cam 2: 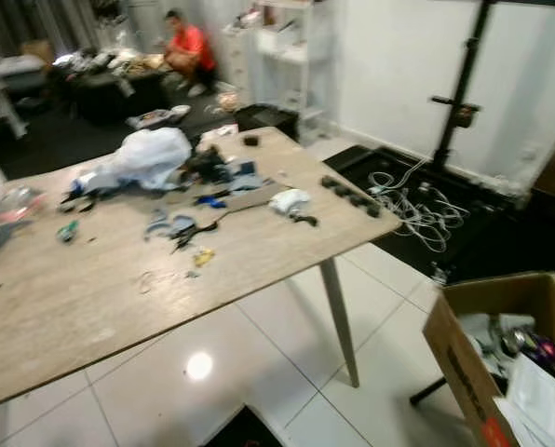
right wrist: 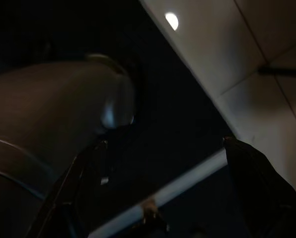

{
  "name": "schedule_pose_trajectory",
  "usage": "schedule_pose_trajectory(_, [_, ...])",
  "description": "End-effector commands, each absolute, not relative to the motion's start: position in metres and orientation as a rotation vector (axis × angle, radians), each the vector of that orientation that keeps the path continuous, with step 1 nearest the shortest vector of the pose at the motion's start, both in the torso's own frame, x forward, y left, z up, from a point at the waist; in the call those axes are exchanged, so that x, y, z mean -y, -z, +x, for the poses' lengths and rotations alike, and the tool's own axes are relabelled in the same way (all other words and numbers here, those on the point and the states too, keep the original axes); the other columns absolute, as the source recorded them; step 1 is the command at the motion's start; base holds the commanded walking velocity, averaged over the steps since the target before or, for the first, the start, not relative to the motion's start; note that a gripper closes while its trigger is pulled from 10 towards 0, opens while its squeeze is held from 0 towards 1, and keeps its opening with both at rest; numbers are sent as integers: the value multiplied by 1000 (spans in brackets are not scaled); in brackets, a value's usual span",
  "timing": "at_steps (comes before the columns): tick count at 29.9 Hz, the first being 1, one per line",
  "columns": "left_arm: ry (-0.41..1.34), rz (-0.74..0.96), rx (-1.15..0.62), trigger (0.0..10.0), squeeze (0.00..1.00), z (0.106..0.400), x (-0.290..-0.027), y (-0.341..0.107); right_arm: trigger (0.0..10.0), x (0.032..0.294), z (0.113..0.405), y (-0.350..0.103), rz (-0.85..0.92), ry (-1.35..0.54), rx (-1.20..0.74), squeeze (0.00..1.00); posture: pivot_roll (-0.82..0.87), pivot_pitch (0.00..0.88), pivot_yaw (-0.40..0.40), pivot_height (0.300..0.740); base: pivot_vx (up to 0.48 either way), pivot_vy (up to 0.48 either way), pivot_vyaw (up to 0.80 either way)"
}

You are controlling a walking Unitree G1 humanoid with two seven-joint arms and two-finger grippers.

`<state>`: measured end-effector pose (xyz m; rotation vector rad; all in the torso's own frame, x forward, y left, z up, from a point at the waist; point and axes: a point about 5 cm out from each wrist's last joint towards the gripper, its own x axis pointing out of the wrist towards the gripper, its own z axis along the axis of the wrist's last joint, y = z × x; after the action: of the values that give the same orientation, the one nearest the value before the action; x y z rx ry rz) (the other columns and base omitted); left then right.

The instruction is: Picking trash to rubbish bin

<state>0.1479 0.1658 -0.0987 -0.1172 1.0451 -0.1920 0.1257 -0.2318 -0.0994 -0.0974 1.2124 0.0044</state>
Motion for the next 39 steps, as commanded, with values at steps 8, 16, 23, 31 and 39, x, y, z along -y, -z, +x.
schedule_pose_trajectory(8, [247,-166,-999,10000,0,159,-154,94,10000,236,108,104,-112,-9,-1270,0,-114,85,15,740,0,0,781])
schedule_pose_trajectory(16, [385,-183,-893,10000,0,186,-138,80,10000,237,108,103,-146,-33,-1266,0,-111,87,15,740,0,0,787])
schedule_pose_trajectory(23, [388,-153,-961,10000,0,172,-137,87,10000,235,123,100,-167,-38,-1211,0,-129,91,23,740,0,0,783])
schedule_pose_trajectory(31, [358,-150,-1063,10000,0,143,-140,100,10000,226,163,86,-91,-88,-1057,0,-139,93,26,740,0,0,683])
schedule_pose_trajectory(39, [351,-133,-1118,10000,0,127,-145,106,10000,164,224,49,173,-616,-797,0,-150,95,25,740,0,0,0])
